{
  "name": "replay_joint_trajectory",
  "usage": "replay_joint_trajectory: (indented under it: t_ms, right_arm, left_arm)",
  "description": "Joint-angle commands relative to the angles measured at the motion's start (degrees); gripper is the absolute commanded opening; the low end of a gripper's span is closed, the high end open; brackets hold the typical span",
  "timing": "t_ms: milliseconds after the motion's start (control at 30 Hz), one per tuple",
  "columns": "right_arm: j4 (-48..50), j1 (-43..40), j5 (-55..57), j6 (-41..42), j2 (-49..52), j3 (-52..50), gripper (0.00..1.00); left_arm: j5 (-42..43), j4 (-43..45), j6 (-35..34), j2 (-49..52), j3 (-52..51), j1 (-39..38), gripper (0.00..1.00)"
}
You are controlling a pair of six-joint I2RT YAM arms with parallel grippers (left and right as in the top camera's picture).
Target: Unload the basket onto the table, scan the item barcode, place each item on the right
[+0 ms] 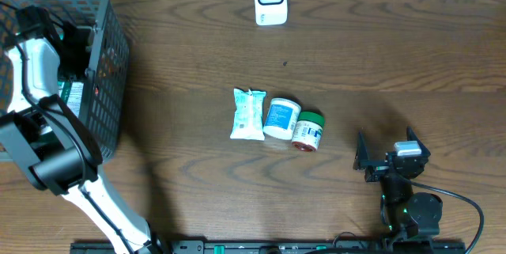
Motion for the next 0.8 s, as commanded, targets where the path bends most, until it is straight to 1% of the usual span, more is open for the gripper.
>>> replay_joint_trajectory:
  t_ms: [0,67,100,133,167,200,233,267,300,333,533,633,767]
  right_arm:
    - [-0.20,0.50,0.11,-0.48,-0.09,-0.07,0.99]
    - [-0.20,0.50,0.11,-0.48,-0.09,-0.07,0.99]
    - [-0.20,0.50,0.11,-0.48,-0.09,-0.07,0.99]
    - [-0.20,0.50,0.11,-0.48,-0.09,-0.07,0.99]
    - [-0.20,0.50,0.11,-0.48,-0.09,-0.07,0.99]
    - [-0.20,0.50,0.11,-0.48,-0.09,-0.07,0.99]
    - [-0.20,0.50,0.11,-0.48,-0.09,-0.07,0.99]
    - [-0.20,0.50,0.11,-0.48,-0.09,-0.07,0.99]
    - [-0.20,0.50,0.11,-0.48,-0.09,-0.07,0.99]
    - [-0.20,0.50,0.09,-0.48,-0.09,-0.07,0.99]
    - [-0.20,0.50,0.11,-0.48,-0.09,-0.07,0.99]
    - [-0.20,0.50,0.11,-0.48,-0.09,-0.07,0.99]
    - [-0.20,0.50,0.11,-0.48,-0.09,-0.07,0.99]
  left_arm:
    - [4.55,1.36,-2.60,-7.28,0.66,0.13,0.08]
    - [5.97,1.77,-2.60,-9.01,0.66,0.13,0.07]
    - [5.95,1.79,-2.60,-9.55,0.66,0.13,0.11]
    - [5.95,1.77,-2.60,-9.86,0.66,0.13,0.36]
    - [5.95,1.73,-2.60,-9.86,0.66,0.13,0.48]
    - [5.92,1.46,-2.58,-9.75,0.63,0.13,0.52]
    - [5.92,1.22,-2.56,-9.60,0.63,0.13,0.59]
    - [5.92,0.85,-2.56,-9.22,0.61,0.13,0.70]
    - [5.92,0.81,-2.56,-8.83,0.57,0.13,0.75]
    - [5.92,0.85,-2.56,-8.44,0.50,0.13,0.77]
    - [5.95,1.79,-2.56,-4.24,0.28,0.13,0.78]
    - [5.99,3.30,-2.56,-1.81,0.28,0.13,0.79]
    - [6.67,6.05,-2.58,1.29,0.28,0.13,0.82]
